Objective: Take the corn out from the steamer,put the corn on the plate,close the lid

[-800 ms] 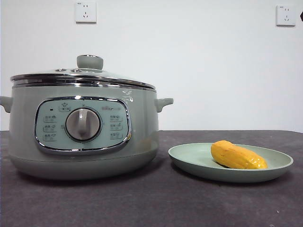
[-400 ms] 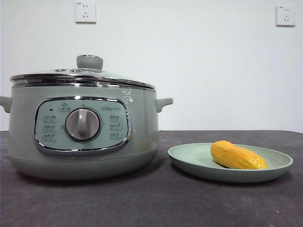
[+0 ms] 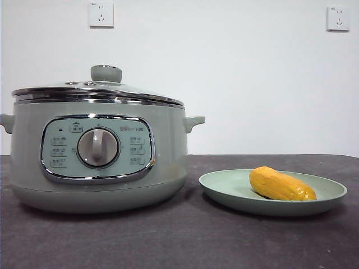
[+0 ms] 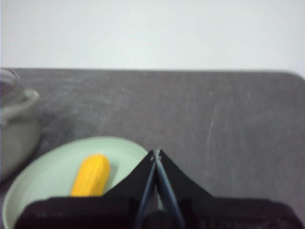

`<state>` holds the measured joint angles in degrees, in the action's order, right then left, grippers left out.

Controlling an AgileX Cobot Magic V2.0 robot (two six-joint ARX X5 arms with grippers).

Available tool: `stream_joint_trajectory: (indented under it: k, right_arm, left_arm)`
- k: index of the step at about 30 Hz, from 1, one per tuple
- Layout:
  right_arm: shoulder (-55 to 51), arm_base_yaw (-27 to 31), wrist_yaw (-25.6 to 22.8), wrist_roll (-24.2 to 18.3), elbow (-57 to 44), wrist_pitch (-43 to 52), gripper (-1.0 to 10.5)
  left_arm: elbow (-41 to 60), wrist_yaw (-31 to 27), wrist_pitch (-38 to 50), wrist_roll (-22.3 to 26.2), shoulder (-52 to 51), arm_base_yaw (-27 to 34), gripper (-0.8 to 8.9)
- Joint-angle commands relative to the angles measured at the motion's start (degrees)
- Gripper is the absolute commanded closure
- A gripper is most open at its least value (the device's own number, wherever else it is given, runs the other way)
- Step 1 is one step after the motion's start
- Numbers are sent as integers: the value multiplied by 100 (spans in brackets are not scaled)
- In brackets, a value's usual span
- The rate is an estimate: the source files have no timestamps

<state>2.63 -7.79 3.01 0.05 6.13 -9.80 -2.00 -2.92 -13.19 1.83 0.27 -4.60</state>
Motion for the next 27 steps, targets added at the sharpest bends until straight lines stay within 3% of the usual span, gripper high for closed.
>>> stream_joint_trajectory:
  k: [1,7,12,27]
  right_arm:
    - [-227,55,13,254,-284,50,945]
    - [-258,57,20,275,-529,52,945]
    - [-258,55,-2,614,-579,-55,945]
    - [-258,55,-15,610,-575,-52,945]
  left_arm:
    - [85,7,33,-35,-17,17,815]
    - [85,7,33,-35,-17,17,815]
    - [85,7,33,-35,-17,17,815]
    - [85,9,33,-35,-17,17,815]
